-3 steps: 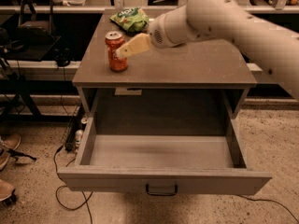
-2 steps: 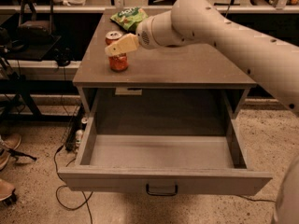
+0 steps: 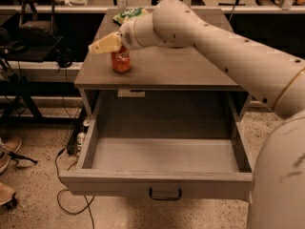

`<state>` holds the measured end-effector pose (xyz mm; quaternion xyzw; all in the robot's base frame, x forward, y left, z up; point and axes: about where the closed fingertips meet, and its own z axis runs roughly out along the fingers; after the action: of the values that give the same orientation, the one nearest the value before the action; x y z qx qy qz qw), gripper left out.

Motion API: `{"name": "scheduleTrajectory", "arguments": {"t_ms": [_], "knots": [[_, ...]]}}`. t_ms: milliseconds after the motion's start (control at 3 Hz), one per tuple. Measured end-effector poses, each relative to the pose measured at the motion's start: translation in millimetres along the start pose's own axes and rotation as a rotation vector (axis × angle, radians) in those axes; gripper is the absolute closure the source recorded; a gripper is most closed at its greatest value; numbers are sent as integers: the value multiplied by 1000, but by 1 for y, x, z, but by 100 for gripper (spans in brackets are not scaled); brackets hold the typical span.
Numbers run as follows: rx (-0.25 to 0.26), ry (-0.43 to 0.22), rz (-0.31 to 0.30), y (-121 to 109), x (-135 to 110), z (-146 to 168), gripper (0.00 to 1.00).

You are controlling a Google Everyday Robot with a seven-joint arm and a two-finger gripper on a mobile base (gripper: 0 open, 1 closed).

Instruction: Place coke can into top drawer

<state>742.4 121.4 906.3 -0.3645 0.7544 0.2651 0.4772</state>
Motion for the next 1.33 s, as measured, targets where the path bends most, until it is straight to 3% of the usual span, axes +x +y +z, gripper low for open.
{"name": "scheduleTrajectory", "arguments": {"t_ms": [333,1000,1333], "knots": [[-8,-11,37,6,-2,10,45],[21,6,85,6,16,-2,91],[36,13,93,6,19,-9,100]]}}
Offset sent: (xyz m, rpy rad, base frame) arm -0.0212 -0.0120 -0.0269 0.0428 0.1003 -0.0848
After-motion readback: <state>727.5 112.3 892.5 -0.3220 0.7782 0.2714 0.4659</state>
